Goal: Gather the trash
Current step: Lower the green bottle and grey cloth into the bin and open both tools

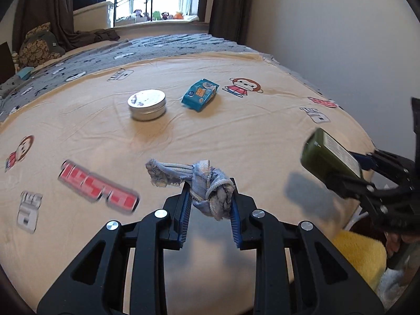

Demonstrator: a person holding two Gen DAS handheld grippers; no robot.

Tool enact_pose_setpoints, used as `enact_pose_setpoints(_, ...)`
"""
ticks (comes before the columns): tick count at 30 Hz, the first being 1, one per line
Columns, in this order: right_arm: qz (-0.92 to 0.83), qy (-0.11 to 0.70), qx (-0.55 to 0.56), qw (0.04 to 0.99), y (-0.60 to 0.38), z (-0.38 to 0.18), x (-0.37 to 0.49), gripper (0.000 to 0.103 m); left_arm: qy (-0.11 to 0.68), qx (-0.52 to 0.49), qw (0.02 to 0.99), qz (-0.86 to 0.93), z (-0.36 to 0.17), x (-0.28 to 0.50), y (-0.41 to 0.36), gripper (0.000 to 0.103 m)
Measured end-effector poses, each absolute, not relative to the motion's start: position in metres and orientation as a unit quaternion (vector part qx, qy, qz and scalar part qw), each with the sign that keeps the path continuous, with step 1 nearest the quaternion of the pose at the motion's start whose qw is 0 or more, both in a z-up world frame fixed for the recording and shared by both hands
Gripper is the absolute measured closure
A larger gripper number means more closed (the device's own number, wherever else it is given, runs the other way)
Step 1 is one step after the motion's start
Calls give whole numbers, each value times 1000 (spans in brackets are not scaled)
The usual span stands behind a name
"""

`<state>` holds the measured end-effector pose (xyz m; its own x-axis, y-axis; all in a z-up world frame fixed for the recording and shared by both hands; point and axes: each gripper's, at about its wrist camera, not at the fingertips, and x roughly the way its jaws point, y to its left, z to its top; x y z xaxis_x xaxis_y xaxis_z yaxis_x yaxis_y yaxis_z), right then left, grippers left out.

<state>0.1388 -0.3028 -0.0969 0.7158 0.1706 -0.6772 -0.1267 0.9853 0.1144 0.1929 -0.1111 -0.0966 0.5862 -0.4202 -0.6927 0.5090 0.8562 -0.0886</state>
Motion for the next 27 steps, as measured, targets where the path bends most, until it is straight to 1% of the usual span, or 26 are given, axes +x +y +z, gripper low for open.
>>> enact_pose_setpoints(6, 112, 354, 21, 928, -258, -98, 90, 44, 358, 70, 893, -264, -107, 120, -73, 78)
enact_pose_setpoints(11, 135, 368, 31, 919, -232, -115, 59, 44, 381, 67, 886, -255, -137, 76, -45, 78)
enact_pose_setpoints(19, 144, 419, 39, 896, -202, -165, 33, 44, 460, 42, 854, -240, -203, 45, -10, 78)
enact_pose_setpoints(27, 154, 480, 40, 863, -184, -213, 28, 44, 509, 35, 827, -236, -242, 36, -5, 78)
